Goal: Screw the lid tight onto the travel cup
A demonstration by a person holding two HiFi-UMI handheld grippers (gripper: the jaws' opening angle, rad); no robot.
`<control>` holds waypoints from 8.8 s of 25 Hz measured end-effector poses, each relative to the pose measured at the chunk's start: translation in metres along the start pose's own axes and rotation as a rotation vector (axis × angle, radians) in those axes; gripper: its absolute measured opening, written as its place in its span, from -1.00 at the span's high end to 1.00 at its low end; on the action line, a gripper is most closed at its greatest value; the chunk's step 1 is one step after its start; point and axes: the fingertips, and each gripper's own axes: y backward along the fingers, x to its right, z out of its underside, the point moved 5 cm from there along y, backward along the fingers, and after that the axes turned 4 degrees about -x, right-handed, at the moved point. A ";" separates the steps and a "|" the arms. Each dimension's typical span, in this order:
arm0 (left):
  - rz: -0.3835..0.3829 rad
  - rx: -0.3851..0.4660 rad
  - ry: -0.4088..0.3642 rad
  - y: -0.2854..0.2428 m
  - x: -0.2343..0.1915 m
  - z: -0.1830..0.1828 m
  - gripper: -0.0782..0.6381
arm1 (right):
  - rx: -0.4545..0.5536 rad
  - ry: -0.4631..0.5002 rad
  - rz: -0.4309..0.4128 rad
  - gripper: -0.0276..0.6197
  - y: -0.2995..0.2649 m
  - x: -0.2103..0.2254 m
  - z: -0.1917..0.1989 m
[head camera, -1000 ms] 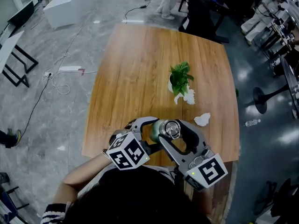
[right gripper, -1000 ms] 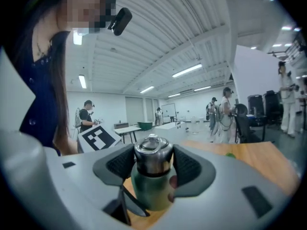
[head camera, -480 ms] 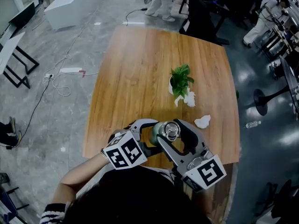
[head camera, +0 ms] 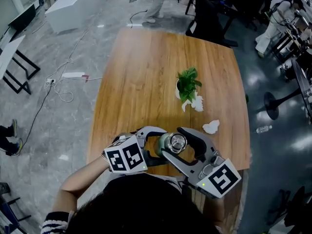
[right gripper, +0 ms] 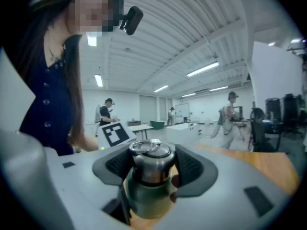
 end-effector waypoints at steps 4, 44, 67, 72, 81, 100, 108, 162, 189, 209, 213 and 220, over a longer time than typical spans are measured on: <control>-0.176 -0.015 0.068 -0.004 -0.008 -0.002 -0.28 | 0.041 -0.039 0.206 0.09 -0.004 0.005 0.000; 0.082 0.014 -0.064 0.004 0.011 -0.003 -0.28 | -0.042 0.034 -0.073 0.07 0.000 -0.013 -0.001; -0.125 -0.065 0.003 -0.005 -0.012 0.009 -0.28 | -0.071 0.046 0.241 0.07 -0.013 -0.002 0.010; 0.063 -0.045 -0.075 0.000 0.005 0.010 -0.28 | -0.103 0.025 -0.028 0.07 -0.007 -0.019 0.007; -0.107 -0.063 0.024 -0.005 -0.009 0.010 -0.28 | -0.106 0.103 0.207 0.08 -0.016 -0.009 0.013; -0.021 -0.118 -0.019 -0.001 -0.006 0.015 -0.28 | -0.103 0.124 0.051 0.09 -0.024 -0.028 0.017; 0.113 -0.238 -0.160 -0.006 0.008 0.023 -0.28 | -0.206 0.205 -0.098 0.10 -0.026 -0.034 0.023; -0.004 -0.153 -0.099 -0.012 0.005 0.020 -0.28 | -0.054 0.083 0.124 0.09 -0.024 -0.016 0.009; 0.020 -0.089 -0.025 -0.009 0.006 0.012 -0.28 | -0.110 0.220 0.065 0.09 -0.031 -0.030 0.013; 0.011 -0.195 -0.045 -0.015 0.010 0.035 -0.28 | -0.162 0.178 0.074 0.09 -0.039 -0.032 0.037; -0.046 -0.147 -0.018 -0.017 0.010 0.040 -0.28 | -0.209 0.211 0.061 0.09 -0.041 -0.038 0.042; -0.175 0.004 0.071 -0.014 0.001 0.041 -0.28 | -0.098 0.197 0.141 0.09 -0.026 -0.034 0.018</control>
